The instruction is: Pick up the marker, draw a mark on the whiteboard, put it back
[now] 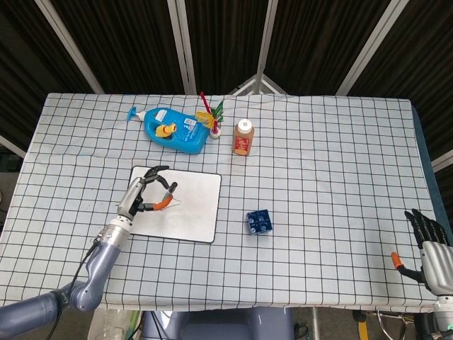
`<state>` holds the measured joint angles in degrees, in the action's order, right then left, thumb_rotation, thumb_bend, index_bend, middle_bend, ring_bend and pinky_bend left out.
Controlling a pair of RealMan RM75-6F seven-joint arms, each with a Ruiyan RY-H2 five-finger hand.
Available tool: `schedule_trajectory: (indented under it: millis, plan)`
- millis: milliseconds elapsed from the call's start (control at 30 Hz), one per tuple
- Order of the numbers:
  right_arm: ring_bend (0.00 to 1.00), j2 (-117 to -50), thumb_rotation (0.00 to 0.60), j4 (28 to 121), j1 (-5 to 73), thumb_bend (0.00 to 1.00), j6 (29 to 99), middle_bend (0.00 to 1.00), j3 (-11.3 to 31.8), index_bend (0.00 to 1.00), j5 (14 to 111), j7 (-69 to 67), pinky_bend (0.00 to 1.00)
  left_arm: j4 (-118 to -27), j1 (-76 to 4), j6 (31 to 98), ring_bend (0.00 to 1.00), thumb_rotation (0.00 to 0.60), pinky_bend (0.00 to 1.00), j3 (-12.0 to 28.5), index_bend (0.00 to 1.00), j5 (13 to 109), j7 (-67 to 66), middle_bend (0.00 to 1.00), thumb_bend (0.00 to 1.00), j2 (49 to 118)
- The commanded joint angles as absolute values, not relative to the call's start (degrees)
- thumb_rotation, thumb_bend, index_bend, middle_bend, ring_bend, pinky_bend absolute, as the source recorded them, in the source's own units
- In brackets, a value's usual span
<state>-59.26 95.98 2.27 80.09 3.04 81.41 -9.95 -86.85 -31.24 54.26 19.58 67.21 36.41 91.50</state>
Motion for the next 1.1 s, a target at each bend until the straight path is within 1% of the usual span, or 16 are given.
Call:
schedule_trajectory:
  millis: [33, 200, 400, 500, 633, 800, 1100]
  plan:
    - [0.00, -59.25, 0.600, 95.91, 2.29, 0.35, 80.05, 0.00, 3.08, 0.00, 81.33, -9.95, 0.00, -89.72, -30.61, 55.50, 0.00, 0.600, 0.00, 20.60, 0.70, 68.81, 37.35, 0.14, 0.55, 89.10]
    - [0.00, -59.15, 0.600, 95.92, 2.27, 0.35, 79.96, 0.00, 3.07, 0.00, 81.22, -10.15, 0.00, -90.13, -30.84, 55.78, 0.00, 0.600, 0.00, 19.74, 0.70, 69.52, 32.69, 0.14, 0.54, 86.50]
    - [0.00, -59.02, 0.600, 95.95, 2.31, 0.35, 79.75, 0.00, 3.00, 0.00, 81.22, -10.14, 0.00, -86.95, -31.08, 56.51, 0.00, 0.600, 0.00, 15.73, 0.70, 70.23, 18.34, 0.14, 0.54, 83.59]
    - [0.00, -58.95, 0.600, 96.07, 2.36, 0.35, 79.56, 0.00, 2.95, 0.00, 81.14, -9.99, 0.00, -85.76, -31.06, 56.44, 0.00, 0.600, 0.00, 14.39, 0.70, 68.86, 12.23, 0.14, 0.54, 82.35]
    - [0.00, -58.89, 0.600, 96.28, 2.39, 0.35, 79.38, 0.00, 2.91, 0.00, 80.97, -9.65, 0.00, -82.16, -30.97, 57.97, 0.00, 0.600, 0.00, 12.52, 0.69, 68.75, 4.49, 0.14, 0.54, 82.03]
    - [0.00, -58.83, 0.600, 96.54, 2.40, 0.35, 79.19, 0.00, 2.87, 0.00, 80.74, -9.35, 0.00, -77.57, -31.10, 57.68, 0.00, 0.600, 0.00, 10.79, 0.68, 68.50, 0.08, 0.14, 0.53, 82.54]
    - [0.00, -58.79, 0.600, 96.57, 2.44, 0.35, 78.94, 0.00, 2.89, 0.00, 80.37, -8.96, 0.00, -71.14, -31.20, 56.12, 0.00, 0.600, 0.00, 9.52, 0.64, 66.29, -2.98, 0.11, 0.46, 85.37]
